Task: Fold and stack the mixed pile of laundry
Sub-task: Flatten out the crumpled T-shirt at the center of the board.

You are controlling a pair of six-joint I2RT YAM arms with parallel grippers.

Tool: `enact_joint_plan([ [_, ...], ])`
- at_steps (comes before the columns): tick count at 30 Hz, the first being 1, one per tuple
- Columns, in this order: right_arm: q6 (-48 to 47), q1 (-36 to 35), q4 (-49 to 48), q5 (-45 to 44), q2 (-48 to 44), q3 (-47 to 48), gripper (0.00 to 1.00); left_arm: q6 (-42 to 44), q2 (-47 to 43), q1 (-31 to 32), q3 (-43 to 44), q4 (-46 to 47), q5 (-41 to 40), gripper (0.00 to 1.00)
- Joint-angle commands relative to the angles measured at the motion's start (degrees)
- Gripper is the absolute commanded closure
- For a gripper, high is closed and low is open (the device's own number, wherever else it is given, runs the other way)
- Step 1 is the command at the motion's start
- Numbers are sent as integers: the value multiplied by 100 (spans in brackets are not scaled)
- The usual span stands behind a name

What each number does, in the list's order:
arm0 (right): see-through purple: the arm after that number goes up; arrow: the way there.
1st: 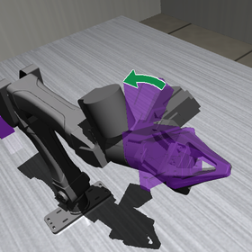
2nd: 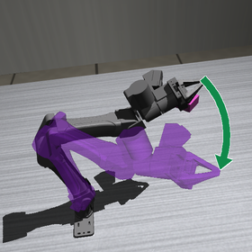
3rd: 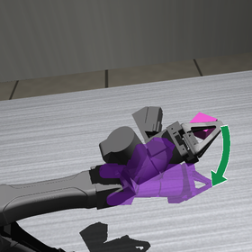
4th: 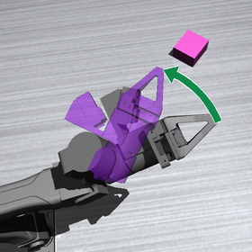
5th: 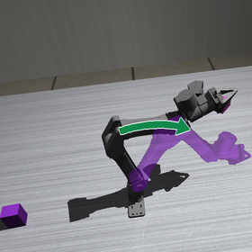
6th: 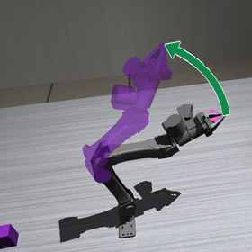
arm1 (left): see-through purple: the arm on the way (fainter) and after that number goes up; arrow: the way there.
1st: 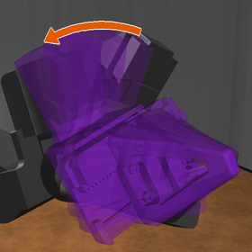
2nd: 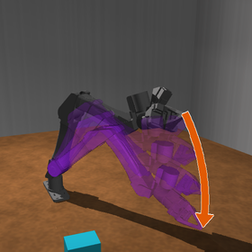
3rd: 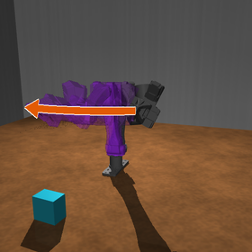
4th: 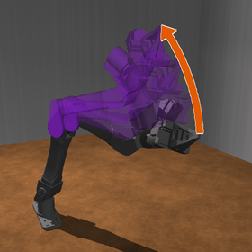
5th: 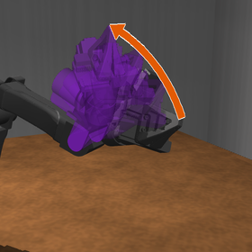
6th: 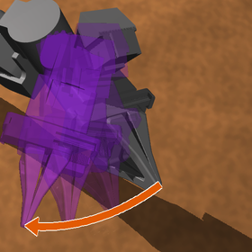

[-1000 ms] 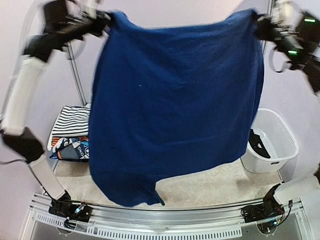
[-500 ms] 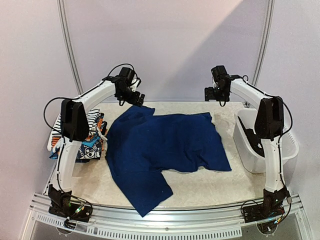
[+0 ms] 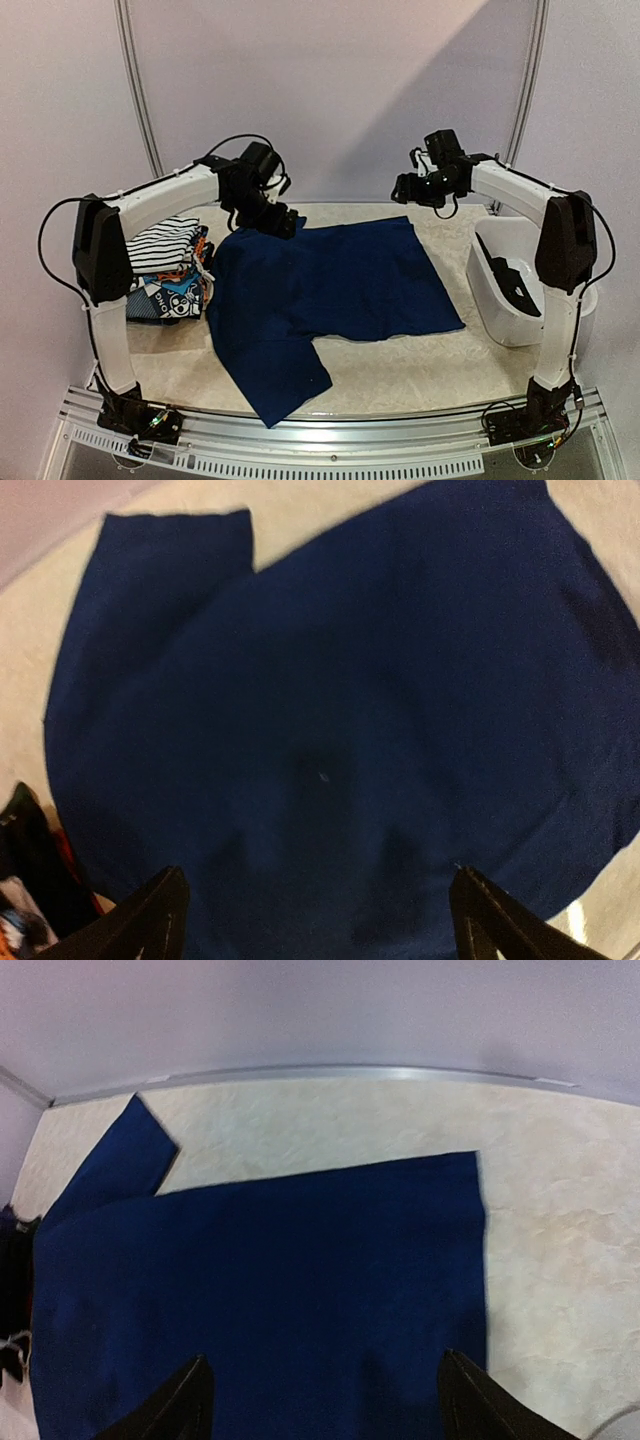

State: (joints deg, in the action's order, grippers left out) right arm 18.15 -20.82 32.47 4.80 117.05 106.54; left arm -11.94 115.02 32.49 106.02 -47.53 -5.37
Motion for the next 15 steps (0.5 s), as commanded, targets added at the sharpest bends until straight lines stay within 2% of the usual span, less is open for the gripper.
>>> enact_joint_plan([
  [1, 190, -305, -345, 1076, 249, -4, 26, -498, -276, 275, -1020, -7, 234, 8],
  [7, 409, -464, -343, 1744, 1131, 600, 35, -1027, -339, 398, -1680, 268, 350, 11],
  [15, 882, -405, -550, 2267, 2346, 1530, 48, -1619, -272, 324, -1696, 175, -240, 12],
])
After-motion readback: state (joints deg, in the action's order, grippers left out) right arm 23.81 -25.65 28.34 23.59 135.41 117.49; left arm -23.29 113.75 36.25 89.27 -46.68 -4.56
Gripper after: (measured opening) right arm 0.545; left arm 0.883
